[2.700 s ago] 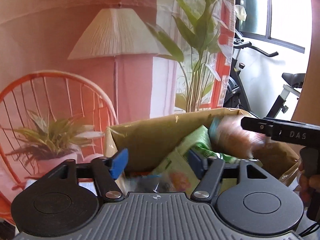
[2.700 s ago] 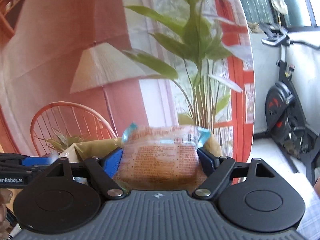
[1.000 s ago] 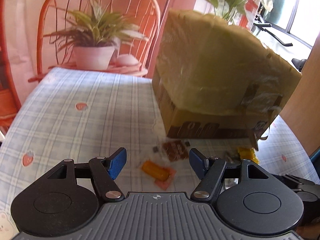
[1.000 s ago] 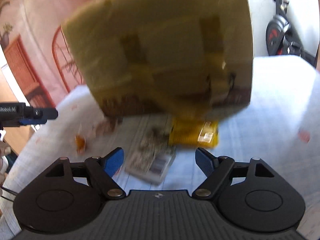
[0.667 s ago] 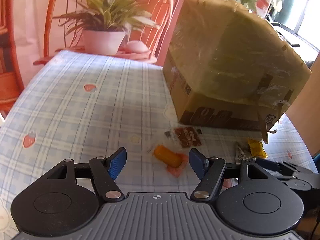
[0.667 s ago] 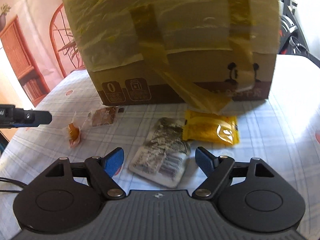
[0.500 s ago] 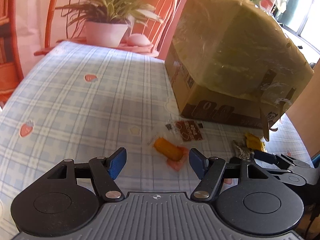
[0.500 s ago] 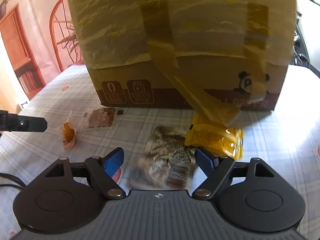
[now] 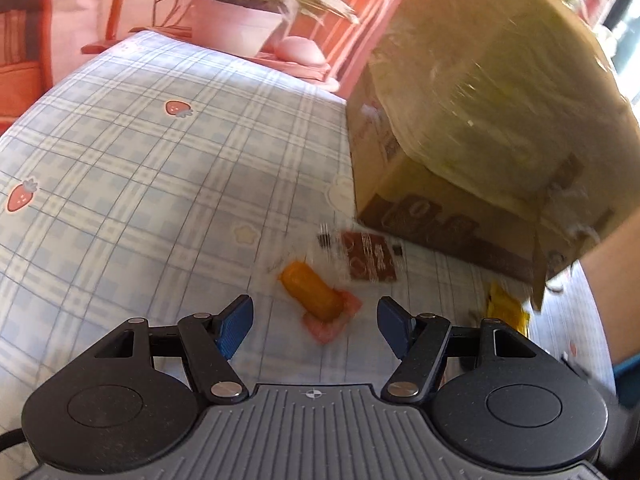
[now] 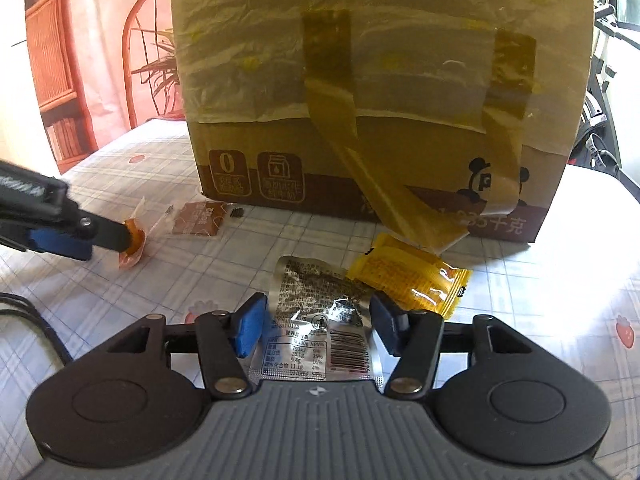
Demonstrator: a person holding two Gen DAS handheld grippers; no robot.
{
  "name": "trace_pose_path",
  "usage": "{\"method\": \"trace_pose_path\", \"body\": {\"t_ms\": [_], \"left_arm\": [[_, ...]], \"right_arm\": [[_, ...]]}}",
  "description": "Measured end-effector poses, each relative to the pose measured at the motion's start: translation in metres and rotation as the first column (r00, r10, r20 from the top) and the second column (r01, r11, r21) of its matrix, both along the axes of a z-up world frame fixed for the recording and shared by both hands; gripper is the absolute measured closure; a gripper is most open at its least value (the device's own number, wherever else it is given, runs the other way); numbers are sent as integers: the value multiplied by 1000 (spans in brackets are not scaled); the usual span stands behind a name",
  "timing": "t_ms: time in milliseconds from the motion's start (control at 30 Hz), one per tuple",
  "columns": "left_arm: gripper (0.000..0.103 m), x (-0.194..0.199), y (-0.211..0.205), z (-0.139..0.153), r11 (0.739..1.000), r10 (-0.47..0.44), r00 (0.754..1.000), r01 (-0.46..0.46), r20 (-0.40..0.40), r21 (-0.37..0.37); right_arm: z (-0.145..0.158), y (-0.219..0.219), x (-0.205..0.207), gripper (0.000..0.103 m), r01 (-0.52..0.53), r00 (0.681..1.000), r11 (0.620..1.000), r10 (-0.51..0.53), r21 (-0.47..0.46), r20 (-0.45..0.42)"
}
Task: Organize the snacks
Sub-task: 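Grasp the orange candy with the left tool while the right grasps the silver packet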
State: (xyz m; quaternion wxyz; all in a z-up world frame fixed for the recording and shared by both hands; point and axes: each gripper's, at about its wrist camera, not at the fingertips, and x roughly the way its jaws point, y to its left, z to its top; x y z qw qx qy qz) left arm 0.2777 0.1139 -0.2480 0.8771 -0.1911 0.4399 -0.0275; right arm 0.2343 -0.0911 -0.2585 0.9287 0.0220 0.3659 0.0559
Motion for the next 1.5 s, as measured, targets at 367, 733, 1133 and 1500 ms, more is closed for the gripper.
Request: {"method": "trace_pose_path", "body": {"t_ms": [367, 733, 1133, 1500], "left_arm": [[39, 16, -28, -2, 983, 18, 999, -26, 47, 181], [67, -21, -19, -1, 972, -80, 991, 55, 104, 228], [68, -36, -23, 2, 980, -81, 988, 55, 133, 190], [68, -46, -34, 15, 981, -120, 973, 85, 198, 176]], "right_arm": [[0, 0, -3, 43, -3, 1000, 1000, 3, 8, 13], [1, -3, -5, 43, 2, 1000, 1000, -3, 28, 16], [0, 1, -3, 42, -4, 1000, 1000, 4, 2, 13], [3, 4, -10, 67, -38, 999, 999, 38, 15, 16]]}}
